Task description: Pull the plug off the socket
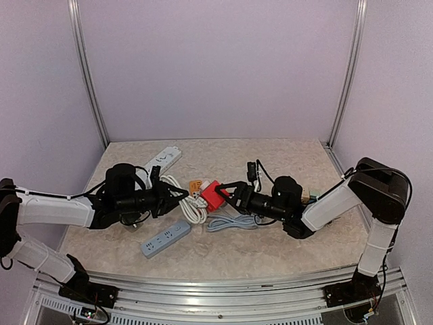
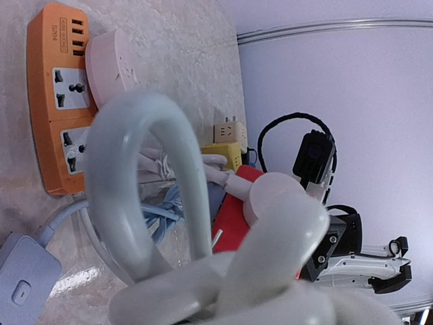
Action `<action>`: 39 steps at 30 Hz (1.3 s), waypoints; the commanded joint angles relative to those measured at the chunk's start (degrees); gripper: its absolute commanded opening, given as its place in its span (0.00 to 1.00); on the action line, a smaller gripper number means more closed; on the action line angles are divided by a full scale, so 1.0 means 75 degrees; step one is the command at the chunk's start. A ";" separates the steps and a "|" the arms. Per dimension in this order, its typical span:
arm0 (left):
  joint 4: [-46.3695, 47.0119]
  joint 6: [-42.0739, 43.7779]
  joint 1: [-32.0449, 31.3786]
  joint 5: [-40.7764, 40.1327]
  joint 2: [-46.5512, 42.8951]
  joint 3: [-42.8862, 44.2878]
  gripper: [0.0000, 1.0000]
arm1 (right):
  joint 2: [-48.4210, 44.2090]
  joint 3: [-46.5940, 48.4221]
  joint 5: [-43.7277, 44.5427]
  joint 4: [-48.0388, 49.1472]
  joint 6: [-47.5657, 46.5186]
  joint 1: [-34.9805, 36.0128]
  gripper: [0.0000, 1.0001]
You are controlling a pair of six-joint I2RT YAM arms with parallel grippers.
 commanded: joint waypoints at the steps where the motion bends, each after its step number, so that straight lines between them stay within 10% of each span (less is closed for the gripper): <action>1: 0.1024 -0.0266 0.0078 0.0721 -0.0731 -0.0106 0.00 | -0.0464 -0.0181 0.0651 -0.0603 -0.0412 -0.0145 0.85; 22: 0.1676 -0.0859 0.0314 0.0116 -0.0939 -0.0338 0.00 | -0.1940 -0.0729 0.0799 -0.1097 -0.0944 0.0423 0.89; 39: 0.2096 -0.0704 0.0185 0.0576 -0.0911 -0.0339 0.00 | -0.0627 -0.0114 0.0436 -0.0218 -0.0501 0.0648 0.89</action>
